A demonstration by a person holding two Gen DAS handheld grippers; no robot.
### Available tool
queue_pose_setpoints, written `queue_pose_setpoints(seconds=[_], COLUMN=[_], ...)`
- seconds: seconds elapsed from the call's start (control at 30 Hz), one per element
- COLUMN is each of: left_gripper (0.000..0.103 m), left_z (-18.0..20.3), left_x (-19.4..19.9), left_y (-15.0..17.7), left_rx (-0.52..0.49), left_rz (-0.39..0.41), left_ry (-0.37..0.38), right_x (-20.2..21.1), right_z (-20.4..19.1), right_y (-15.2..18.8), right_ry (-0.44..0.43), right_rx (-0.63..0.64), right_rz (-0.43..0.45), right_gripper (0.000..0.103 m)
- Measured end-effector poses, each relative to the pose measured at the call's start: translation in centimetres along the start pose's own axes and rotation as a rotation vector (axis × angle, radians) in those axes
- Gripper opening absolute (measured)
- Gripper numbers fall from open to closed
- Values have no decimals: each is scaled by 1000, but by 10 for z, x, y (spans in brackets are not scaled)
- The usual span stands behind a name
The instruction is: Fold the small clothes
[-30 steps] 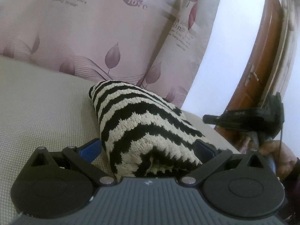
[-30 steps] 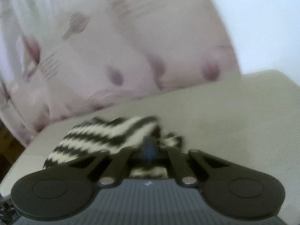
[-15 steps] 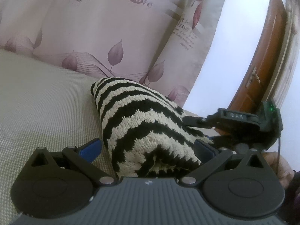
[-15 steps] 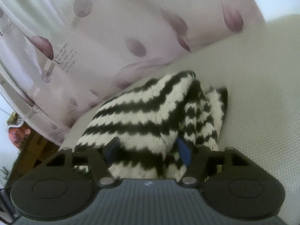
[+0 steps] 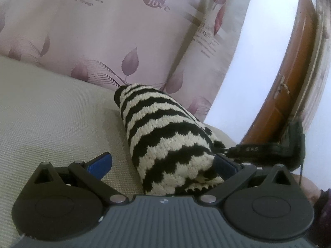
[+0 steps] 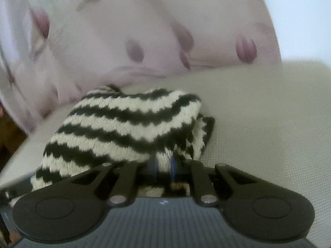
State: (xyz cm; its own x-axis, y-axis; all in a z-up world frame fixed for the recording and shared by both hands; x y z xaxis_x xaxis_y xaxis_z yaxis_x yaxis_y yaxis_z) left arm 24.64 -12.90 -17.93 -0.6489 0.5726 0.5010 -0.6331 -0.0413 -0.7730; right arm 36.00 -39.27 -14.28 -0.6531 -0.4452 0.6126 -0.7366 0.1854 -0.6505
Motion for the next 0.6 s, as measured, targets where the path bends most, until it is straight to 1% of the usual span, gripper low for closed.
queue_pose_setpoints(seconds=[0.03, 0.1, 0.13, 0.2, 0.27, 0.33, 0.37, 0.4, 0.43, 0.47, 0.5, 0.53, 0.57, 0.6], left_gripper=[102, 101, 100, 99, 95, 84, 82, 78, 75, 75, 75, 75, 76, 79], left_z=[1, 5, 9, 16, 27, 39, 44, 47, 48, 47, 47, 47, 48, 47], left_x=[1, 6, 8, 11, 7, -3, -10, -18, -25, -31, -33, -33, -33, -33], left_y=[-2, -6, -10, -19, -30, -35, -36, -35, -33, -31, -29, -26, -24, -23], left_rx=[-1, -20, -37, -66, -100, -160, -194, -221, -232, -236, -242, -250, -253, -246], left_rz=[1, 31, 48, 77, 91, 77, 57, 29, 2, -22, -24, -21, -20, -20], left_ry=[-13, -40, -54, -45, -62, -96, -117, -132, -133, -133, -141, -144, -139, -130], right_x=[0, 3, 3, 7, 9, 15, 20, 26, 34, 41, 48, 53, 59, 63], right_z=[4, 9, 8, 10, 7, 4, 2, 0, -2, -2, -4, -5, -7, -11], right_y=[0, 4, 4, 5, 5, 8, 8, 10, 12, 14, 18, 21, 27, 33], right_ry=[-28, -51, -57, -70, -77, -70, -67, -58, -50, -57, -80, -107, -130, -137], right_rx=[-33, -59, -60, -61, -50, -35, -28, -21, -18, -20, -28, -34, -30, -17], right_rz=[6, 22, 23, 32, 44, 54, 64, 77, 90, 97, 95, 79, 59, 48], right_gripper=[12, 12, 14, 17, 23, 26, 27, 27, 27, 28, 31, 44, 53, 76])
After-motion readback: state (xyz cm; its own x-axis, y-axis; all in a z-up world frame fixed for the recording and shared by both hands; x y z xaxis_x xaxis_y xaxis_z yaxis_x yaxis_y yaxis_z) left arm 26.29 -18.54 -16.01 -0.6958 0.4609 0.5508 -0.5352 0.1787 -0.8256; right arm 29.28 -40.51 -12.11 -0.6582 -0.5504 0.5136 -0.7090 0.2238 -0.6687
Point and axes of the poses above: each gripper's, at about its wrist camera, not at the fingertips, and x roughly against the way its jaws point, z to its right, y to its underside, the point moved 1 cm from there along -x, roughly the way its jaws point, and after that the axes turned 12 degrees about -z, right-handed, at the moved point
